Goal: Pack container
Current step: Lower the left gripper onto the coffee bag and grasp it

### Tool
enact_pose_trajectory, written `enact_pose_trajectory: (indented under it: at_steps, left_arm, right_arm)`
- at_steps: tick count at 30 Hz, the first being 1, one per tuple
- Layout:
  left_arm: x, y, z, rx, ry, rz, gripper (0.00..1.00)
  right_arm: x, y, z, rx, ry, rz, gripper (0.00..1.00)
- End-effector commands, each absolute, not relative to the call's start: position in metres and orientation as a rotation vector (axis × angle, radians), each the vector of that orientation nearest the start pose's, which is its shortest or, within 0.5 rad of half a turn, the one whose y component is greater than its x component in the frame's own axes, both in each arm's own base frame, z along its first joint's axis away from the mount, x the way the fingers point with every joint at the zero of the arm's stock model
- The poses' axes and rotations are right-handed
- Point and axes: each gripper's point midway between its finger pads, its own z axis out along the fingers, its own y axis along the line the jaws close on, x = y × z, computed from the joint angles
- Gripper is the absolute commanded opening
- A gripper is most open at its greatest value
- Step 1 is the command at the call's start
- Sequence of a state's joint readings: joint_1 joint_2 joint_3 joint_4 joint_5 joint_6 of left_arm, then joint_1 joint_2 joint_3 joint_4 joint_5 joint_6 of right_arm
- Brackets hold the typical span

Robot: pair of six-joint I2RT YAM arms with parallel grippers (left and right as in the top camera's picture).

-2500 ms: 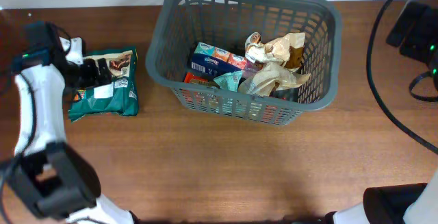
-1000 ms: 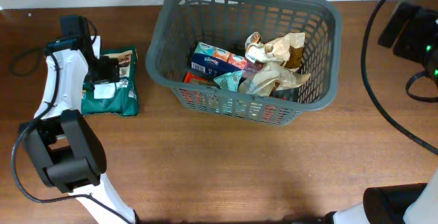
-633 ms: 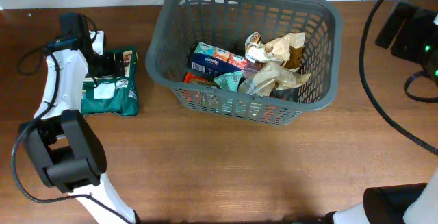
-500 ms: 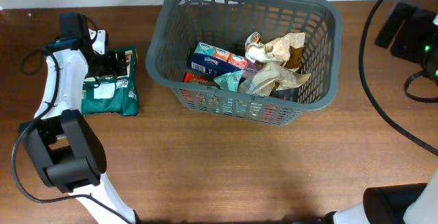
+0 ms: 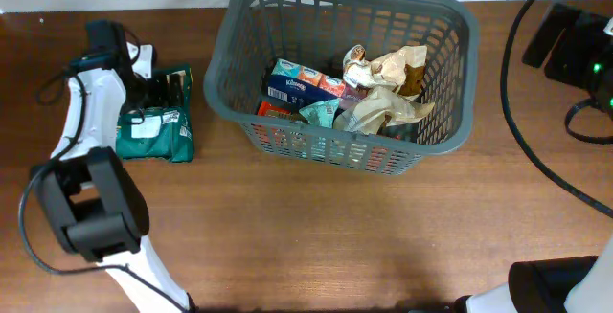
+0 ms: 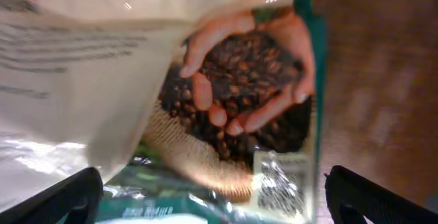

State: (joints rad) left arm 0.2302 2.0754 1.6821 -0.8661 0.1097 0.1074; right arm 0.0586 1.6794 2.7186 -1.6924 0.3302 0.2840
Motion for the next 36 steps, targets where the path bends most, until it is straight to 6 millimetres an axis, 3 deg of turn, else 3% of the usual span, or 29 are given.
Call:
enact_pose_trajectory:
  at_steps: [1, 11, 19, 25, 26, 28, 29, 32, 33, 36]
  left_arm:
    - [0.464, 0.086, 0.040, -0.166, 2.874, -0.124, 0.99]
    - [0.456, 0.084, -0.007, -0.182, 2.972, -0.148, 0.99]
    - [0.436, 0.074, -0.064, -0.185, 3.106, -0.190, 0.99]
    - [0.422, 0.071, -0.095, -0.196, 3.178, -0.213, 0.99]
    - [0.420, 0.071, -0.097, -0.197, 3.184, -0.215, 0.95]
    - [0.417, 0.070, -0.103, -0.199, 3.198, -0.219, 0.54]
    - [0.416, 0.070, -0.105, -0.200, 3.205, -0.222, 0.40]
    - [0.414, 0.069, -0.107, -0.200, 3.210, -0.223, 0.10]
    - [0.414, 0.069, -0.107, -0.200, 3.210, -0.223, 0.02]
    - [0.414, 0.069, -0.107, -0.201, 3.211, -0.223, 0.02]
  right_arm:
    - [0.310, -0.038, 0.473, 0.429, 2.152, -0.168, 1.00]
    - [0.311, -0.038, 0.473, 0.429, 2.152, -0.169, 1.00]
    - [0.311, -0.038, 0.473, 0.429, 2.152, -0.169, 1.00]
    - [0.310, -0.038, 0.473, 0.429, 2.152, -0.169, 1.00]
    - [0.310, -0.038, 0.473, 0.429, 2.152, -0.169, 1.00]
    - [0.310, -0.038, 0.473, 0.429, 2.152, -0.169, 1.00]
    - [0.310, -0.038, 0.473, 0.430, 2.152, -0.169, 1.00]
    - [0.310, -0.038, 0.473, 0.430, 2.152, -0.169, 1.00]
    - [0.310, -0.038, 0.473, 0.429, 2.152, -0.169, 1.00]
    - [0.310, -0.038, 0.473, 0.430, 2.152, -0.169, 0.99]
